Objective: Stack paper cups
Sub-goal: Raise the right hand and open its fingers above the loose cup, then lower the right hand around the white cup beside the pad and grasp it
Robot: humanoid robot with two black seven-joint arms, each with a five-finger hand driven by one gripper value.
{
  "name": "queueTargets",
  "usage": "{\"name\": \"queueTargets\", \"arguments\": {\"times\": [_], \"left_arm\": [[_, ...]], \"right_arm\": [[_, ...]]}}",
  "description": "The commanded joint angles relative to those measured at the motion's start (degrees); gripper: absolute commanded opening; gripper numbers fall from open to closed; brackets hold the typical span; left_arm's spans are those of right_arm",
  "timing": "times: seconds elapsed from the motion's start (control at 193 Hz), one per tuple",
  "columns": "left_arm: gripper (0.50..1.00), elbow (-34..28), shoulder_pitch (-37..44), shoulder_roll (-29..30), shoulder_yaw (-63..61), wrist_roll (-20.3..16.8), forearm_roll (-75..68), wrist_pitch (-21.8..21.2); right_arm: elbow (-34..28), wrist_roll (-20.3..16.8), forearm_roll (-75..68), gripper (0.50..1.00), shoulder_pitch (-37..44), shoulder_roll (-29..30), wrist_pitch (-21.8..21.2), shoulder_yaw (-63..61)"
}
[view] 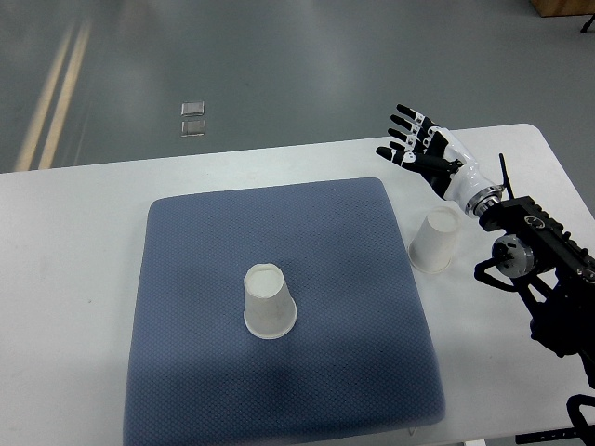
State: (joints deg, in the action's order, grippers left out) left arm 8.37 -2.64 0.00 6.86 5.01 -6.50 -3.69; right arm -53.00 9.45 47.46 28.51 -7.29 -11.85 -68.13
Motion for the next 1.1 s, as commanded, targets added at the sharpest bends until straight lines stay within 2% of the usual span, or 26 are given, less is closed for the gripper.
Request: {"name": "queueTargets", "arguments": {"times": [0.0, 0.311, 0.399, 0.472, 0.539, 0.607, 0.684, 0.804, 0.969, 1.094], "left_arm": [[1.0, 0.0, 0.0, 0.0, 0.0, 0.0, 0.0, 0.0], [1.0, 0.0, 0.0, 0.0, 0.0, 0.0, 0.0, 0.0], [1.0, 0.0, 0.0, 0.0, 0.0, 0.0, 0.0, 0.0], [1.0, 0.0, 0.0, 0.0, 0.0, 0.0, 0.0, 0.0], [1.0, 0.0, 0.0, 0.0, 0.0, 0.0, 0.0, 0.0], [1.0, 0.0, 0.0, 0.0, 0.0, 0.0, 0.0, 0.0], [1.0, 0.0, 0.0, 0.0, 0.0, 0.0, 0.0, 0.0], [1.0, 0.0, 0.0, 0.0, 0.0, 0.0, 0.0, 0.0], [1.0, 0.0, 0.0, 0.0, 0.0, 0.0, 0.0, 0.0], [1.0, 0.0, 0.0, 0.0, 0.0, 0.0, 0.0, 0.0]], "right_arm": [[0.0, 0.2, 0.0, 0.94, 0.1, 0.1, 0.1, -0.1], [-0.8, 0.5, 0.1, 0.94, 3.1, -1.8, -1.3, 0.2], [-1.5, 0.6, 0.1, 0.94, 4.6, -5.3, -3.3, 1.0], [-3.0, 0.6, 0.3, 0.938, 5.3, -8.4, -6.4, 1.8], [-5.3, 0.6, 1.0, 0.938, 6.0, -13.4, -10.2, 4.4], [-7.6, 0.8, 1.1, 0.936, 6.7, -17.9, -11.7, 7.4], [-10.0, 2.0, 1.6, 0.938, 7.3, -22.8, -12.7, 10.7], [-13.7, 4.4, 8.8, 0.936, 8.2, -29.7, -16.4, 14.8], [-18.5, 9.3, 25.5, 0.934, 7.8, -33.7, -17.3, 15.5], [-19.9, 12.4, 36.5, 0.936, 7.7, -34.8, -16.9, 16.9]]}}
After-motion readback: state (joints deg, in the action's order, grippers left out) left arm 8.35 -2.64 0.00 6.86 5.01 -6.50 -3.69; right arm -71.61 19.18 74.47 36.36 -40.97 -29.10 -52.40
